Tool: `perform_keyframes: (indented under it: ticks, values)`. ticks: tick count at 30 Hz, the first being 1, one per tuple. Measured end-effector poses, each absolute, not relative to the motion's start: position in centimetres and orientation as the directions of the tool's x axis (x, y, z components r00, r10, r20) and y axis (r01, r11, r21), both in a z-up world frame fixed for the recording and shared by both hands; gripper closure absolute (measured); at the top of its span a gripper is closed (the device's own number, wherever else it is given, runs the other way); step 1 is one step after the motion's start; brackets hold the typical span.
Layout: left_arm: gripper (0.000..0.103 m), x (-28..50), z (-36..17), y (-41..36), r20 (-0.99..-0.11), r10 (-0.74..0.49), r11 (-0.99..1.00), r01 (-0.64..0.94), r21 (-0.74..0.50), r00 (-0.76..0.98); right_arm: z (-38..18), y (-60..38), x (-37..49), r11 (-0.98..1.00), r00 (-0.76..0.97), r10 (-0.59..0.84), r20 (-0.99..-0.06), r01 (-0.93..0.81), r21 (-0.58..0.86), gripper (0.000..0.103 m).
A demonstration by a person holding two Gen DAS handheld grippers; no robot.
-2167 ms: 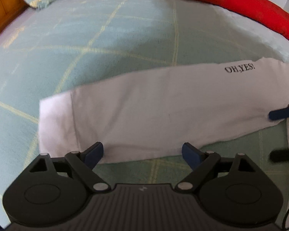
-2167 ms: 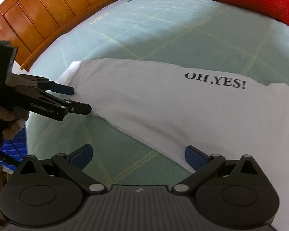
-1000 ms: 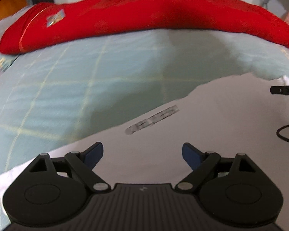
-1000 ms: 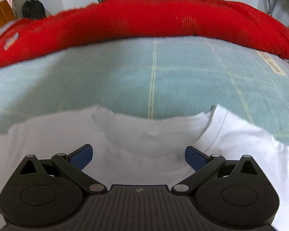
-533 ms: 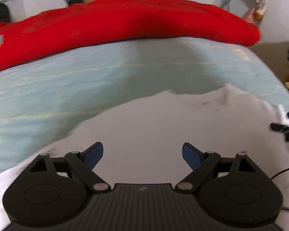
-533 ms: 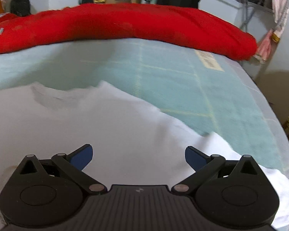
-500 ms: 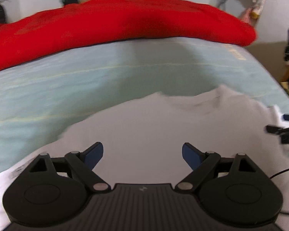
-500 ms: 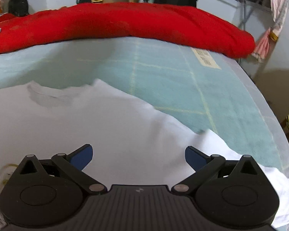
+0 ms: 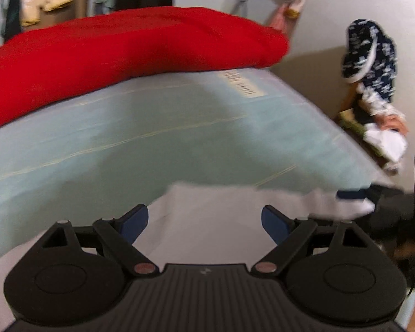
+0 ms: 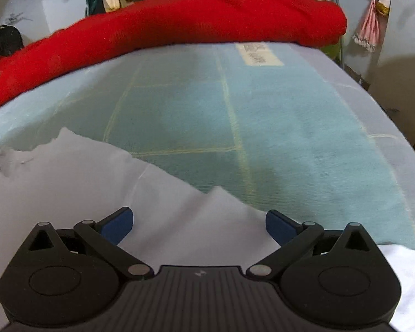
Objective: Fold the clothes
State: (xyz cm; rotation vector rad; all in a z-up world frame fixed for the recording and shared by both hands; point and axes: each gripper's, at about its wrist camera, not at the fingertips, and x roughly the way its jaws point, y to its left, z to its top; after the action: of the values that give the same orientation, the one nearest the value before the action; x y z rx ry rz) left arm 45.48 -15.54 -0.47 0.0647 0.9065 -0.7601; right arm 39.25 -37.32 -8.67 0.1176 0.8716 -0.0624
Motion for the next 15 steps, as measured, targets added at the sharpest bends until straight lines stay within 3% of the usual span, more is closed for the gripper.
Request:
perform_keyframes:
  ticks: [4,8,15]
  values:
    - [0.014,45.6,-1.6,-20.5,-0.710,-0.668,0.646,0.648,-0.404,0.224,-8.3,-38.1,36.4,0.993,0.638,-0.102,-0.763,0.113,-0.039,0.000]
    - [0.014,44.4,-3.2,-24.3,-0.698,-0.707,0.576,0.666,-0.474,0.114,-9.1,-39.3,33.9,0.970,0.603,-0.243,-0.760,0.175,-0.171,0.000]
    - [0.014,42.4,-5.9,-29.9,-0.672,-0.739,0.470,0.682,-0.560,-0.042,-10.0,-43.1,31.7,0.936,0.562,-0.304,-0.769,0.328,-0.131,0.000]
